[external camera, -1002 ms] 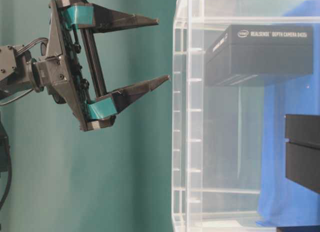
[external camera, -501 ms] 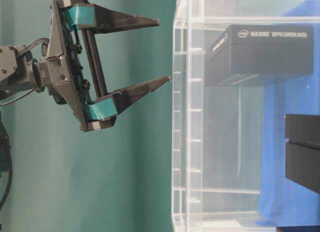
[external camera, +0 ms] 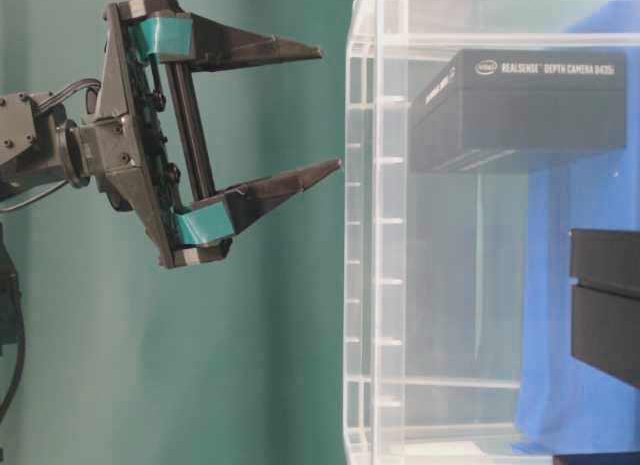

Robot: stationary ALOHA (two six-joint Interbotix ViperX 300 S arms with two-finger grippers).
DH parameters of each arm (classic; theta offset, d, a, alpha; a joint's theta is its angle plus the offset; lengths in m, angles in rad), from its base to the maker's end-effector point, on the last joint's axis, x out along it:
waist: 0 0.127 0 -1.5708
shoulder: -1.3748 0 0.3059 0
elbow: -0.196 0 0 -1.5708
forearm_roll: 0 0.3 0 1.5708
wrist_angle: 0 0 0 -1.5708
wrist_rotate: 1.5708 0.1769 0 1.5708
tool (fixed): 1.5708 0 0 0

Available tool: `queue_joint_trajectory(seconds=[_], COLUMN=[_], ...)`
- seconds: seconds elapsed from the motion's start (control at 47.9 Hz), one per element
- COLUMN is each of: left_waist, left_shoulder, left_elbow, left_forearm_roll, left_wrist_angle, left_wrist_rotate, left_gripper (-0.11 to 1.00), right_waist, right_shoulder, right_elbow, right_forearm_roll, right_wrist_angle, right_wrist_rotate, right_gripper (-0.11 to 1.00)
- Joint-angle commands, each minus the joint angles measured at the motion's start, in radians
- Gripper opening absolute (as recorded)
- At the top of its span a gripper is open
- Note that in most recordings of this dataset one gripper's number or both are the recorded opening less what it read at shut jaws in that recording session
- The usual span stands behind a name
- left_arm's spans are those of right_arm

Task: Take the box out of the case with the left arm.
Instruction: 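Lower the left gripper around the right box and close on it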

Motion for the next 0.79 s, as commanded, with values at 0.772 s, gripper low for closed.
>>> queue_joint_trajectory(seconds=[0.772], left_waist=[0.002], left_shoulder=[-0.028], left_elbow=[0.02], left_forearm_roll=[0.003], left_wrist_angle=[-0.008], left_wrist_rotate=[-0.002], left_gripper=[0.97], right_waist=[0.0], right_shoulder=[-0.002], right_elbow=[-0.009], right_forearm_roll=[0.0], right_wrist_angle=[-0.005], right_wrist_rotate=[0.0], right_gripper=[0.01])
